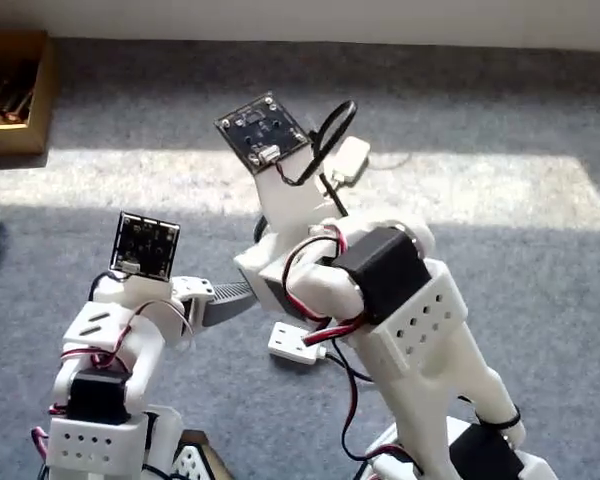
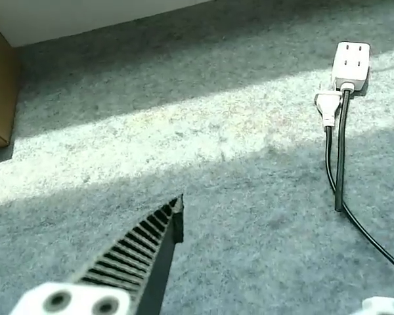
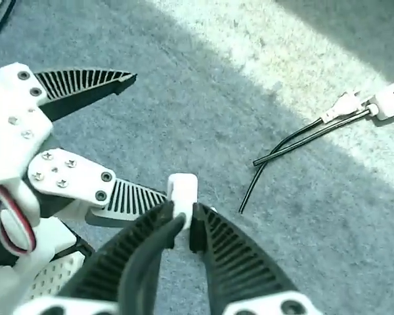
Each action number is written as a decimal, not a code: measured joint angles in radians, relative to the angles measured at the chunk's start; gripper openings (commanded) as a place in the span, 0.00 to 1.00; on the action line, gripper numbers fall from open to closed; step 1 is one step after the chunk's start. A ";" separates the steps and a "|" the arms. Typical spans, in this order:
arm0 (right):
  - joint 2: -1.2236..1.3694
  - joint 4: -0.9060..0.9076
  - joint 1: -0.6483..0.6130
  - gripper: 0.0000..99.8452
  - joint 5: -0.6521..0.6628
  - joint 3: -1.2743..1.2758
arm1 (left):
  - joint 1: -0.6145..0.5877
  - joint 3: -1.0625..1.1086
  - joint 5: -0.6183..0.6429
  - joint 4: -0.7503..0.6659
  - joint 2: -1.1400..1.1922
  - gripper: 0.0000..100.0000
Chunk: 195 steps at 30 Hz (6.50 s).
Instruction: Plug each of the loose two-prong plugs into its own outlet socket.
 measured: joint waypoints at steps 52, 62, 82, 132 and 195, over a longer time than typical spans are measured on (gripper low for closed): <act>-0.009 -0.061 0.221 0.01 0.031 0.493 | -0.325 0.057 0.110 -0.203 0.172 0.53; -0.046 -0.175 0.069 0.01 -0.365 0.595 | -0.351 0.155 0.173 -0.203 0.068 0.53; -0.055 -0.324 0.029 0.01 -0.694 0.793 | -0.431 0.155 0.219 -0.203 0.066 0.53; -0.060 -0.390 0.029 0.01 -0.729 0.847 | -0.431 0.155 0.219 -0.203 0.058 0.53; 0.002 -0.420 0.152 0.01 -0.066 0.425 | -0.043 -0.101 -0.021 0.310 0.057 0.53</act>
